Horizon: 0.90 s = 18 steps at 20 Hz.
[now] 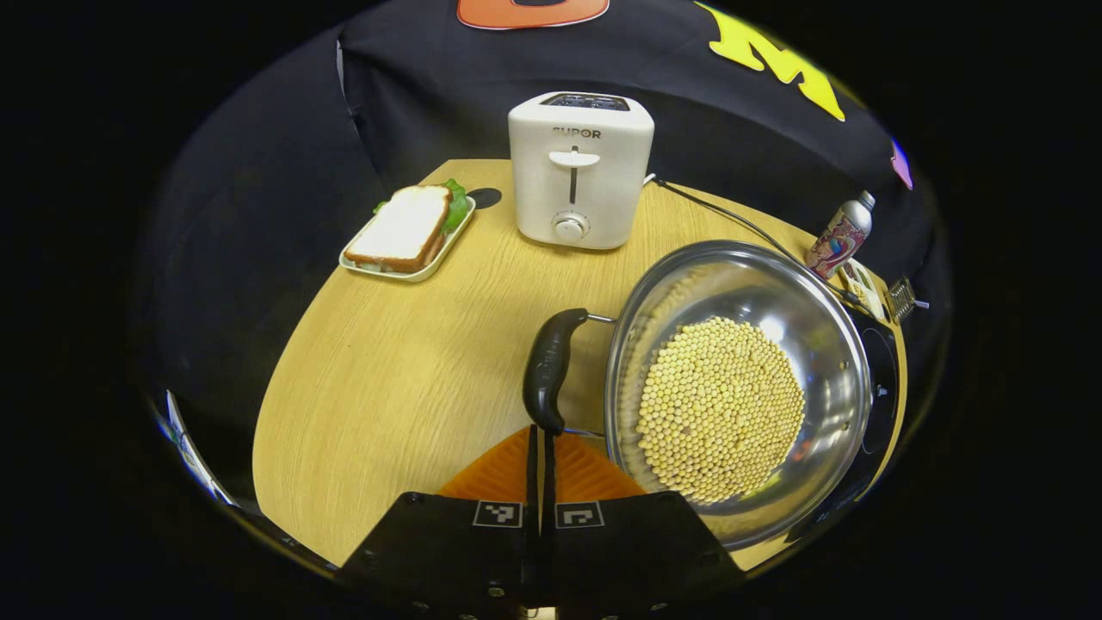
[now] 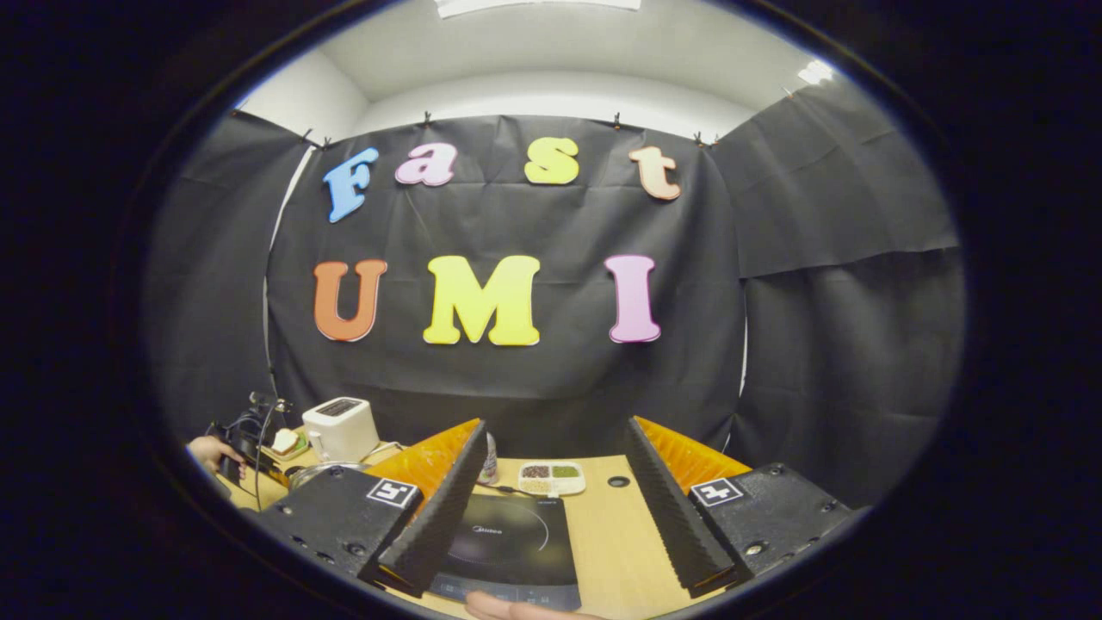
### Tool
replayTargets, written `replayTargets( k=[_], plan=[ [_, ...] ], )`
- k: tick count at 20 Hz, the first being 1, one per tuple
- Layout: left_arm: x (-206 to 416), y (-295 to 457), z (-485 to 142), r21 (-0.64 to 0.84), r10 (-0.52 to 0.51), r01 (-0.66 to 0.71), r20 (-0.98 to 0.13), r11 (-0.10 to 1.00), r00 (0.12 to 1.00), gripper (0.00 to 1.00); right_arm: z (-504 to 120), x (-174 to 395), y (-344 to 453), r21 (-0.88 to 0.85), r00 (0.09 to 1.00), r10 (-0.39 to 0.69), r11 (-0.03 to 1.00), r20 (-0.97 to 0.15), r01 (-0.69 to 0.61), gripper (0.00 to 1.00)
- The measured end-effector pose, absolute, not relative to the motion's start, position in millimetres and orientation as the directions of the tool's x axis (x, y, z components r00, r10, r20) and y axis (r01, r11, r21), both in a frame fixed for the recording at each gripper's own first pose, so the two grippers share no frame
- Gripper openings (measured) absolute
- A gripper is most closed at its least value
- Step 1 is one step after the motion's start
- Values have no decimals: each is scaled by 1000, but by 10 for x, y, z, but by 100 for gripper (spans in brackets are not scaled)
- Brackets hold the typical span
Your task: First push the handle of the pot to place it horizontally, then grasp the pot with both hands and set it on the induction cooktop.
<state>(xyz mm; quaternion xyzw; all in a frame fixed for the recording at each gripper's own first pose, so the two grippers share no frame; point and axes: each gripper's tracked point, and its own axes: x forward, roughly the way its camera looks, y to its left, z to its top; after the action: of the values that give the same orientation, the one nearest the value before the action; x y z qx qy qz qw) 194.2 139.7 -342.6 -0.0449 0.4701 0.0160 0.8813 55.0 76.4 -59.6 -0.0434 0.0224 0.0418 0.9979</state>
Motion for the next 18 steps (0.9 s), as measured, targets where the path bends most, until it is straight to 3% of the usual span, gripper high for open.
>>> replayTargets(
  k=[3, 7, 8, 9, 12, 13, 14, 15, 18],
  plan=[
    [1842, 1449, -3296, -19, 21, -61, -809, 998, 588, 0, -743, 600, 926, -96, 993, 97, 990, -71, -104, 98],
    [1658, 1212, -2967, -39, -40, 16, -758, 999, 651, 0, -1046, 681, 1278, -123, 981, 141, 980, -131, -157, 98],
    [1630, 1150, -2891, -48, -58, 34, -743, 998, 667, 10, -1136, 702, 1342, -130, 978, 147, 977, -149, -167, 98],
    [1611, 1096, -2819, -60, -75, 46, -726, 997, 683, 2, -1219, 732, 1425, -130, 974, 156, 975, -166, -178, 98],
    [1590, 1098, -2693, -13, -45, 50, -685, 999, 727, 79, -1527, 852, 1600, -122, 962, 152, 976, -226, -182, 99],
    [1605, 1110, -2663, 8, -27, 44, -670, 999, 742, 76, -1635, 891, 1661, -118, 957, 151, 976, -248, -185, 99],
    [1636, 1066, -2627, -3, -43, 54, -647, 999, 761, 95, -1756, 932, 1747, -109, 949, 161, 974, -271, -197, 99],
    [1701, 985, -2591, -27, -69, 67, -624, 997, 779, 99, -1878, 975, 1821, -100, 940, 165, 974, -297, -203, 99],
    [1903, 818, -2548, -134, -156, 99, -535, 986, 830, 98, -2223, 1129, 2025, -71, 916, 165, 976, -366, -204, 100]
  ],
)
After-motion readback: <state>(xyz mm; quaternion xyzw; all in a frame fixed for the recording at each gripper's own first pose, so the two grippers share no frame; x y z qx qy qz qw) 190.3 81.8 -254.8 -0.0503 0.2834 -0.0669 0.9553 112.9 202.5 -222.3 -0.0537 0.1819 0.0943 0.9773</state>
